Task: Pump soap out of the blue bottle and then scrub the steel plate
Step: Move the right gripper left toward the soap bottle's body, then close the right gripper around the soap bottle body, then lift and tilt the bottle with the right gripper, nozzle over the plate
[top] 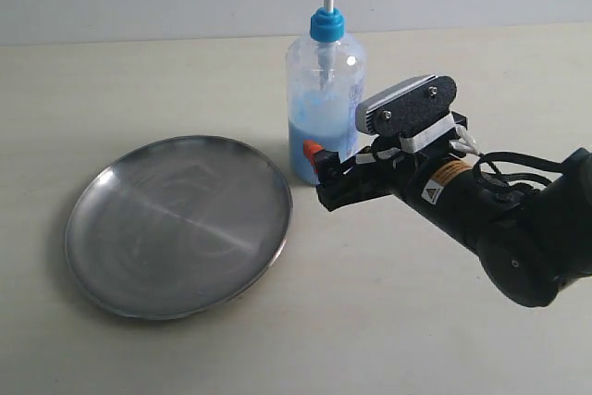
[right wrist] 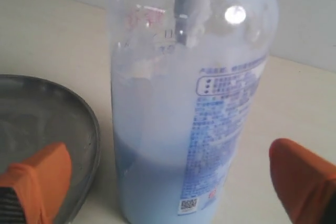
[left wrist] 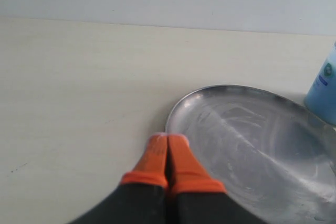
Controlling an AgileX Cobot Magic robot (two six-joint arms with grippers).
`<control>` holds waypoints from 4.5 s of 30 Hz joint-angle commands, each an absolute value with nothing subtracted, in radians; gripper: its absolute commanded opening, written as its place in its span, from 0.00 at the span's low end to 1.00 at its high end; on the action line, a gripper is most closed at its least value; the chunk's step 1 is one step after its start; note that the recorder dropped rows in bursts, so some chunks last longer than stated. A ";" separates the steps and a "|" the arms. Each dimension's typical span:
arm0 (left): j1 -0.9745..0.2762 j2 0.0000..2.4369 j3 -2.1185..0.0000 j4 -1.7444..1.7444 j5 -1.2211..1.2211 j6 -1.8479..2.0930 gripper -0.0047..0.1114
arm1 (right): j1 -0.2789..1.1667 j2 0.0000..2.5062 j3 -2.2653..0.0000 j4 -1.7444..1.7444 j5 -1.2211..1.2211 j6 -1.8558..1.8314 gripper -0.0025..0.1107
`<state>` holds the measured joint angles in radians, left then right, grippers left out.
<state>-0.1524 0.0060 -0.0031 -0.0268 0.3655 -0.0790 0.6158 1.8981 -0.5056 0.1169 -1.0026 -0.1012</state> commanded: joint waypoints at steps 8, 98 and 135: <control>-0.151 0.000 0.000 -0.029 0.356 -0.082 0.04 | 0.617 1.899 -0.640 0.160 -0.922 -0.079 0.95; -0.151 0.000 0.000 -0.029 0.356 -0.082 0.04 | 0.617 2.124 -1.058 -0.075 -0.860 -0.367 0.02; -0.151 0.000 0.000 -0.029 0.356 -0.082 0.04 | 0.617 2.127 -1.062 -0.165 -0.832 -0.314 0.02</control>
